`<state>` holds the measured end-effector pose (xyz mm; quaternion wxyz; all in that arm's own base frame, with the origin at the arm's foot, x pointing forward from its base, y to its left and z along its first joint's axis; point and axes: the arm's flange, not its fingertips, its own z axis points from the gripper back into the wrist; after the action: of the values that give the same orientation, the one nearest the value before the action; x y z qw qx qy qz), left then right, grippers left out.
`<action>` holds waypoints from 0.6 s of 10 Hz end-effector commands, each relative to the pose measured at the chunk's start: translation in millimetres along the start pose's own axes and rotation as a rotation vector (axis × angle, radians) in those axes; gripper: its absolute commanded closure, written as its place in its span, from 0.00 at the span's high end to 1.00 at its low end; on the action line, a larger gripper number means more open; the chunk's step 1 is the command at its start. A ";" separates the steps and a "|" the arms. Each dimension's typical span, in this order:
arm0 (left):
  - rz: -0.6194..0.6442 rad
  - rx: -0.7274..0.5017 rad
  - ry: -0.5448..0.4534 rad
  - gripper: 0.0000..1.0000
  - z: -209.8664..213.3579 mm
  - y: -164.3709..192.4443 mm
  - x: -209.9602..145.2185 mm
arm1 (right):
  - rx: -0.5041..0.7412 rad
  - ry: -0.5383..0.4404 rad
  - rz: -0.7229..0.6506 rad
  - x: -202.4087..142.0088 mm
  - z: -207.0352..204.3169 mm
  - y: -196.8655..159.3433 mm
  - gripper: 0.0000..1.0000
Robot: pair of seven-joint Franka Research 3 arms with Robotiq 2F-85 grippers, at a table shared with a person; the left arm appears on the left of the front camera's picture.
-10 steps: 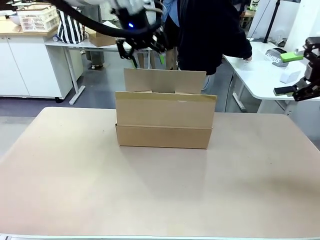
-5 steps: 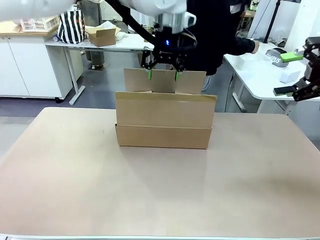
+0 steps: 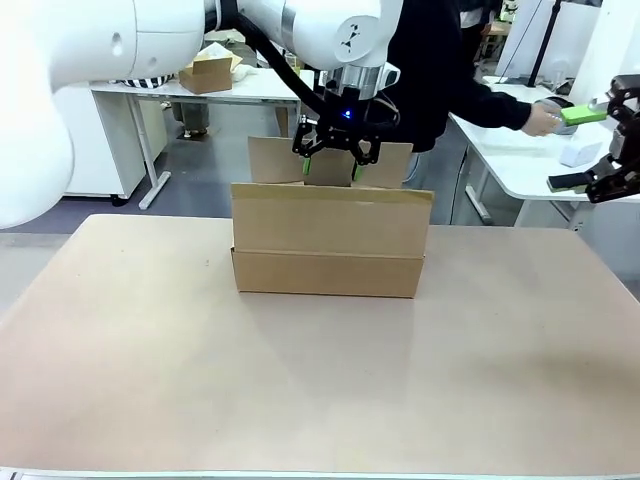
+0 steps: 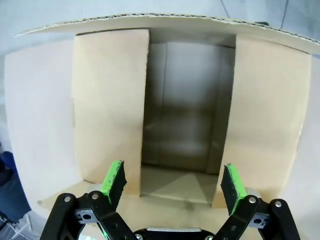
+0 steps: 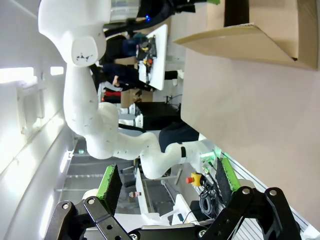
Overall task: Pack the gift set into the box.
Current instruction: Place both hands on the side flaps of the Package Box and spread them outward.
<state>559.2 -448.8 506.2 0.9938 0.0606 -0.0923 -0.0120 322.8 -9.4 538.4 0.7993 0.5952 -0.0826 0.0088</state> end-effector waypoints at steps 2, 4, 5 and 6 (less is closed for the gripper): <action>-0.008 0.010 -0.011 1.00 10.7 -0.4 -7.1 | 0.023 -0.003 0.027 2.1 -0.6 1.1 1.00; -0.001 0.024 -0.002 1.00 -3.9 -1.7 -2.0 | 0.023 -0.003 0.027 2.1 -0.6 1.1 1.00; 0.033 0.069 -0.024 1.00 -8.3 -1.0 -2.4 | 0.023 -0.003 0.027 2.1 -0.6 1.1 1.00; 0.037 0.080 -0.050 1.00 -12.2 0.3 -2.7 | 0.023 -0.003 0.027 2.1 -0.6 1.1 1.00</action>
<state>561.3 -448.5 495.1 0.9921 0.0787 -0.0976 -0.0083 322.8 -9.4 538.4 0.7992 0.5953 -0.0825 0.0089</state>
